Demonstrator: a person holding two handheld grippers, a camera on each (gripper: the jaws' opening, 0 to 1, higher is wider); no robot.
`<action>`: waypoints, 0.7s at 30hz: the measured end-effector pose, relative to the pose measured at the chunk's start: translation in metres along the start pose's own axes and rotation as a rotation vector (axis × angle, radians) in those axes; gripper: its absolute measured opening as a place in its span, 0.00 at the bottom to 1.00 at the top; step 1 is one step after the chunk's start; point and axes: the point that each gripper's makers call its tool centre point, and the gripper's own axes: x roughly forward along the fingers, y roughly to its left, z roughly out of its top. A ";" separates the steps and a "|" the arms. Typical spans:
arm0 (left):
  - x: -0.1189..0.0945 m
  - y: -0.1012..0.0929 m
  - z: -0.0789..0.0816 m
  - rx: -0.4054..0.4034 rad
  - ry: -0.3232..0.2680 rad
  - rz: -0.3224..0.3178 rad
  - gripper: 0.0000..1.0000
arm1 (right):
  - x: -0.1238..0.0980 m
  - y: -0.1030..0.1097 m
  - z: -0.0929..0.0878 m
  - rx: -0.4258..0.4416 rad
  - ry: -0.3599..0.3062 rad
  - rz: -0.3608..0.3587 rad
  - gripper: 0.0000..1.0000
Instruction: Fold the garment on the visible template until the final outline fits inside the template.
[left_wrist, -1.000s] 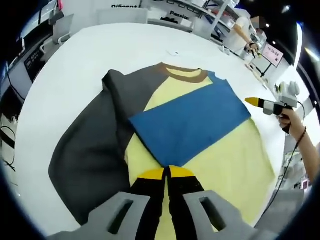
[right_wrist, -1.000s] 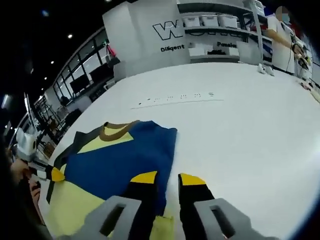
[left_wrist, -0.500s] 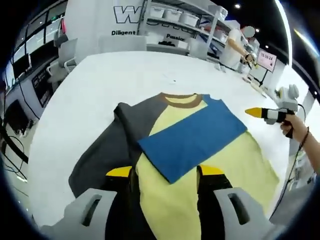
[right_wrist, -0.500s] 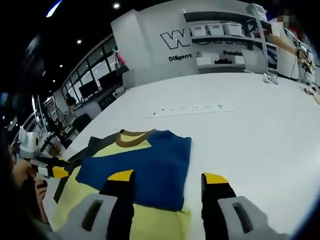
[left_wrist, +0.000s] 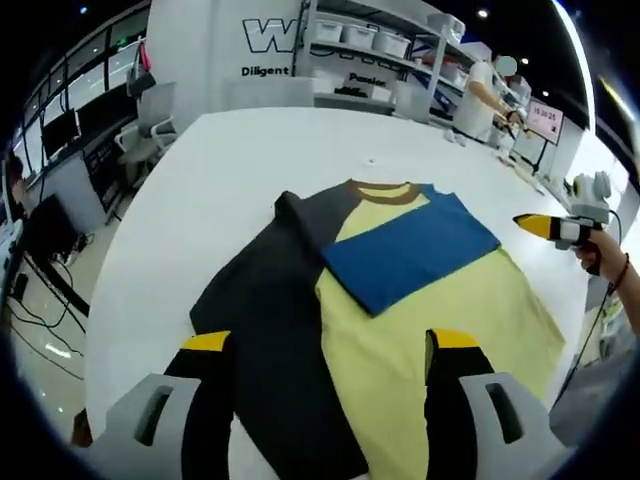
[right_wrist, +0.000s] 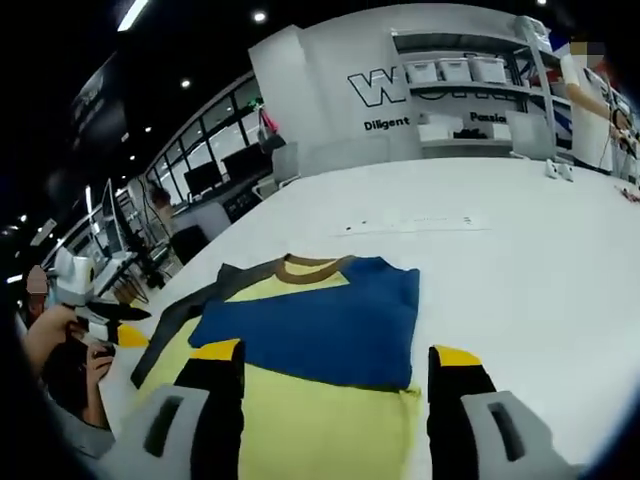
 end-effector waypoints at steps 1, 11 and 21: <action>-0.001 0.001 -0.001 0.000 0.000 0.005 0.75 | -0.001 0.001 -0.001 -0.004 0.003 0.005 0.72; -0.016 0.016 -0.033 -0.030 0.064 0.057 0.71 | -0.024 0.018 -0.014 -0.035 0.004 0.024 0.73; -0.024 0.024 -0.057 -0.100 0.102 0.080 0.65 | -0.042 0.021 -0.029 0.012 0.006 0.035 0.73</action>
